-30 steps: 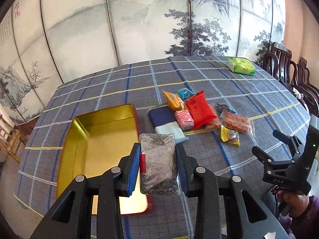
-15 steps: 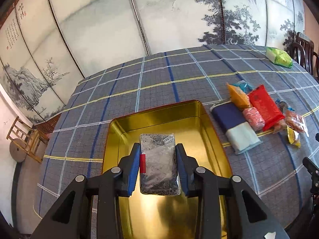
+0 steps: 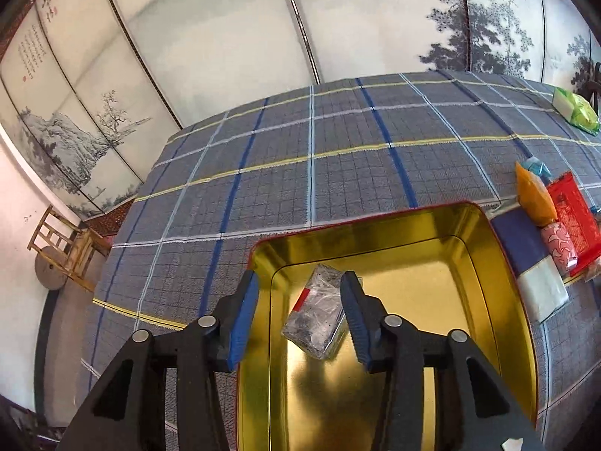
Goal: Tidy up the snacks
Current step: 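Grasp the yellow-wrapped candy with the right gripper, then move the yellow candy over the tin and release it with the right gripper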
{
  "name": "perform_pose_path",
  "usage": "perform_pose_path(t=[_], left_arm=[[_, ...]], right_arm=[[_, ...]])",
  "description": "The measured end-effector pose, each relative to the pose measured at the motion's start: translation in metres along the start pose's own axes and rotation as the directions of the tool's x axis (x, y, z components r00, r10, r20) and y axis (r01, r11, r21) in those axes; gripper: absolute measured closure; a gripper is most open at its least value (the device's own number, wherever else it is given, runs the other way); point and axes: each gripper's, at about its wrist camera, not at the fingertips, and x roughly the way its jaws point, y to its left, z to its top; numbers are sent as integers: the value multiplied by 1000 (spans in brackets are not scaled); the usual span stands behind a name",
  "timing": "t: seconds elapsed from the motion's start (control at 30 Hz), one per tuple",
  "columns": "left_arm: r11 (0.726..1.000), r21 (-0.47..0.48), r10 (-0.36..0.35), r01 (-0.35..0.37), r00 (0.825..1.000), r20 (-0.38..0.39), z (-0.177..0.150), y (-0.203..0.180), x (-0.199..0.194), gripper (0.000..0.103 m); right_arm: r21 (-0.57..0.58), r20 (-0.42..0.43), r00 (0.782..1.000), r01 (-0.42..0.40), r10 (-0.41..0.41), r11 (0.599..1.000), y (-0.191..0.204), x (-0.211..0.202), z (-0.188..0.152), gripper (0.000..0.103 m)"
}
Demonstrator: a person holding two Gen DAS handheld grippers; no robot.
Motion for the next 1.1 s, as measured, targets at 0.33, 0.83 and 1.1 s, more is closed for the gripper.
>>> perform_pose_path(t=[0.33, 0.83, 1.1], left_arm=[[991, -29, -119, 129, 968, 220, -47, -15, -114, 23], [948, -126, -262, 292, 942, 210, -92, -34, -165, 20], [930, -170, -277, 325, 926, 258, -102, -35, -176, 20]], right_arm=[[-150, -102, 989, -126, 111, 981, 5, 19, 35, 24], [-321, -320, 913, -356, 253, 878, 5, 52, 48, 51], [-220, -379, 890, -353, 253, 909, -3, 62, 48, 78]])
